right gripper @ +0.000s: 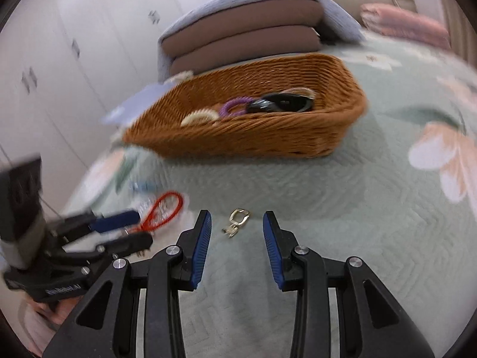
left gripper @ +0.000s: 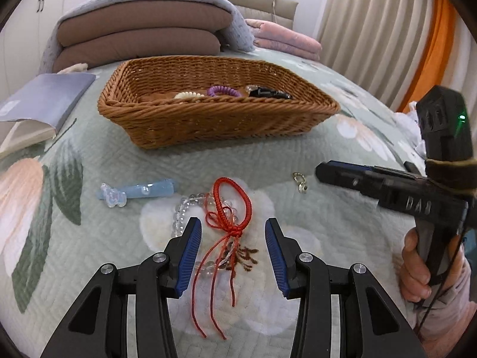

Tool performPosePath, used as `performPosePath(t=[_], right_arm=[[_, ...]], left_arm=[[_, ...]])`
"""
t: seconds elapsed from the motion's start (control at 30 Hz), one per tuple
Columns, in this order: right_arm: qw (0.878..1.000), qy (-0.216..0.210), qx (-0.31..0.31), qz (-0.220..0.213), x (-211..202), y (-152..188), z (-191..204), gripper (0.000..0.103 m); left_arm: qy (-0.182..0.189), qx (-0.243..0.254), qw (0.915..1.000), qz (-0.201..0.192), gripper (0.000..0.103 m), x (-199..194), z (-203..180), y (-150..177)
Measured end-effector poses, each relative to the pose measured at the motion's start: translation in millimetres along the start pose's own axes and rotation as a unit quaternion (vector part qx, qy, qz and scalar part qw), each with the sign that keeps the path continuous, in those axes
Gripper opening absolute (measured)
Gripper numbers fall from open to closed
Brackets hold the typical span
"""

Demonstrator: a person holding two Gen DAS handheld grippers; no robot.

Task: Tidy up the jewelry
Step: 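Grasp the red cord with the left gripper while the right gripper grasps the gold clasp, then carry the red cord and gold clasp into the basket and open both grippers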

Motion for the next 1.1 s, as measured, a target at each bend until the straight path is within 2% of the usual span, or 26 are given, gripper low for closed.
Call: performPosePath(t=[0.13, 0.17, 0.2, 0.23, 0.27, 0.33, 0.43, 0.77, 1.0, 1.1], right_arm=[[0.998, 0.046, -0.043, 0.025, 12, 1, 15, 0.039], [0.997, 0.049, -0.047, 0.034, 17, 2, 15, 0.038], [0.997, 0.052, -0.05, 0.038, 19, 3, 16, 0.038], [0.996, 0.055, -0.054, 0.038, 19, 3, 17, 0.038], [0.996, 0.061, -0.058, 0.039, 20, 3, 19, 0.036], [0.994, 0.077, -0.068, 0.044, 23, 3, 21, 0.018], [0.994, 0.079, -0.07, 0.042, 23, 2, 21, 0.012], [0.995, 0.068, -0.066, 0.018, 9, 3, 23, 0.011], [0.999, 0.031, -0.035, -0.022, -6, -3, 14, 0.011], [0.999, 0.009, -0.018, -0.039, -13, -6, 10, 0.011]], left_arm=[[0.0, -0.001, 1.0, -0.001, 0.044, -2, 2, 3], [0.0, -0.001, 1.0, -0.001, 0.039, -1, 3, 3], [0.0, -0.001, 1.0, 0.003, 0.027, 0, 3, 3], [-0.003, 0.0, 1.0, 0.005, 0.022, 2, 3, 3], [-0.005, 0.0, 1.0, 0.004, 0.022, 3, 2, 3], [-0.003, 0.001, 1.0, 0.003, 0.016, 4, 2, 3], [-0.003, 0.0, 1.0, -0.003, 0.01, 2, 2, 3], [0.052, -0.046, 0.9965, -0.047, 0.009, -19, 16, -5], [0.096, -0.072, 0.9886, -0.091, 0.009, -41, 22, -11], [0.111, -0.083, 0.9855, -0.098, 0.009, -44, 25, -13]])
Point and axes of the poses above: each gripper's, at about its wrist camera, not at the fingertips, and x roughly the way its jaws point, z to its left, y to its underside, the point moved 5 cm from there along x, roughly the way its jaws point, and after that the axes turned 11 degrees about -x, right-handed, at the moved point
